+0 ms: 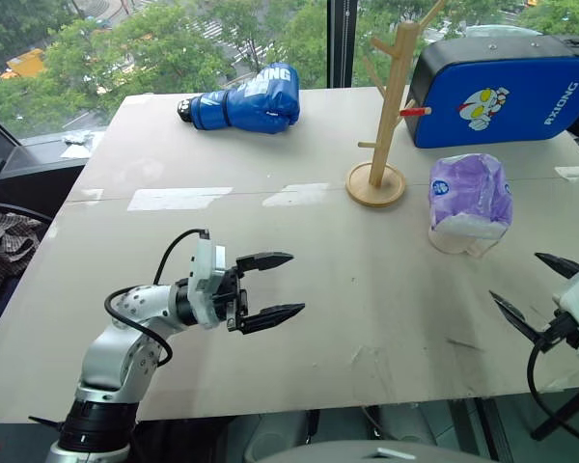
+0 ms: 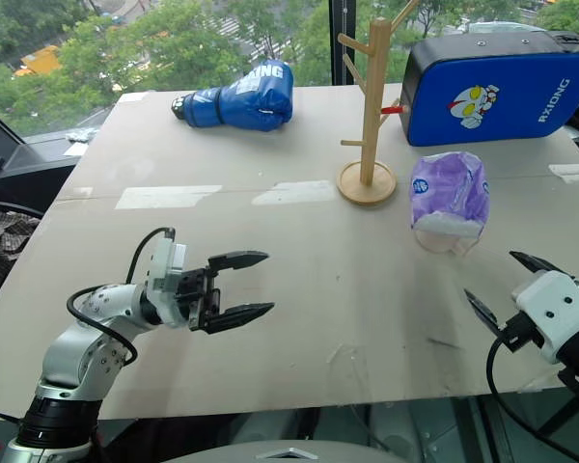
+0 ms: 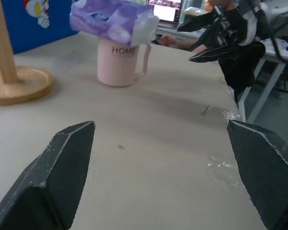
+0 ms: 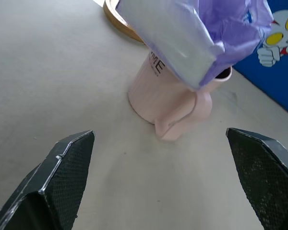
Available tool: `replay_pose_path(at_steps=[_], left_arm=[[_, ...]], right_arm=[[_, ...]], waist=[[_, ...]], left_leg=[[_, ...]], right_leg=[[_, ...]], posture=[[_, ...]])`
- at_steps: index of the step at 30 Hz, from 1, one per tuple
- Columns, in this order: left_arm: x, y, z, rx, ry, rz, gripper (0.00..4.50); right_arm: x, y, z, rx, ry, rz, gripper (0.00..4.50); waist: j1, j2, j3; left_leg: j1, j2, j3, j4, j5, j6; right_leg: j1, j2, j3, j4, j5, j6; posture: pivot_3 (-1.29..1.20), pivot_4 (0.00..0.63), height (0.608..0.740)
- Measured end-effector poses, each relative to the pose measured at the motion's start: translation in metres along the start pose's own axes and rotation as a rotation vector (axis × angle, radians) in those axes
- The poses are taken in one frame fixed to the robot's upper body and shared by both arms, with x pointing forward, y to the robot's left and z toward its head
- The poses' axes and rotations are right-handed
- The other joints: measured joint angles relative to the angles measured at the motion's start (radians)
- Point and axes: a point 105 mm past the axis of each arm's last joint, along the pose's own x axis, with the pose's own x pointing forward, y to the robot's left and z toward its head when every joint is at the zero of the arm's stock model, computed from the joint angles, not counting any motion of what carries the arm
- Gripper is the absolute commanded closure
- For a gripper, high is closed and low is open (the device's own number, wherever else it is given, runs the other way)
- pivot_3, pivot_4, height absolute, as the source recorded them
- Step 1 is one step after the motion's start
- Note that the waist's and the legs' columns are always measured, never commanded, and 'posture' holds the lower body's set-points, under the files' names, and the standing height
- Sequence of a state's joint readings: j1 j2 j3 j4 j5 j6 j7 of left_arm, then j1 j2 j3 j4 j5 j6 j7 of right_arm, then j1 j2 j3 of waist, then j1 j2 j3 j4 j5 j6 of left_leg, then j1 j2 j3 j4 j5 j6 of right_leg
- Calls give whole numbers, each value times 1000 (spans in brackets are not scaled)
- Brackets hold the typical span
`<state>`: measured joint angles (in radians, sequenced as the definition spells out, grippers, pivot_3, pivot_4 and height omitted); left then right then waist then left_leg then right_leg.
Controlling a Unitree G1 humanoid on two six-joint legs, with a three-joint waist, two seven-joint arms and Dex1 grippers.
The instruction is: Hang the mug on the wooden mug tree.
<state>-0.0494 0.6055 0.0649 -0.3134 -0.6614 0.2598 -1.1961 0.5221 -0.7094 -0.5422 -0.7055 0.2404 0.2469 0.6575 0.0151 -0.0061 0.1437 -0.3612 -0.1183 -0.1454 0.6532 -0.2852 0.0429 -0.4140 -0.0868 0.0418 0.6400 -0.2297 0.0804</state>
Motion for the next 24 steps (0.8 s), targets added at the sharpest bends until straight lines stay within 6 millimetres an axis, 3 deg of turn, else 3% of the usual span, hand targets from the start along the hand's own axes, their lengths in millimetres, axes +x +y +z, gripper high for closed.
replay_pose_path(at_steps=[9,24], left_arm=[[14,-4,30,12,-148,-40,0],[9,-3,36,6,-169,22,0]], right_arm=[[16,-18,27,-165,-64,-19,53],[63,-27,48,-311,-86,10,53]], waist=[[-1,-1,1],[-1,-4,2]], left_leg=[[0,0,0,0,0,0],[-1,0,0,0,0,0]], right_leg=[[0,0,0,0,0,0],[0,0,0,-1,0,0]], posture=[[0,150,740],[0,150,740]])
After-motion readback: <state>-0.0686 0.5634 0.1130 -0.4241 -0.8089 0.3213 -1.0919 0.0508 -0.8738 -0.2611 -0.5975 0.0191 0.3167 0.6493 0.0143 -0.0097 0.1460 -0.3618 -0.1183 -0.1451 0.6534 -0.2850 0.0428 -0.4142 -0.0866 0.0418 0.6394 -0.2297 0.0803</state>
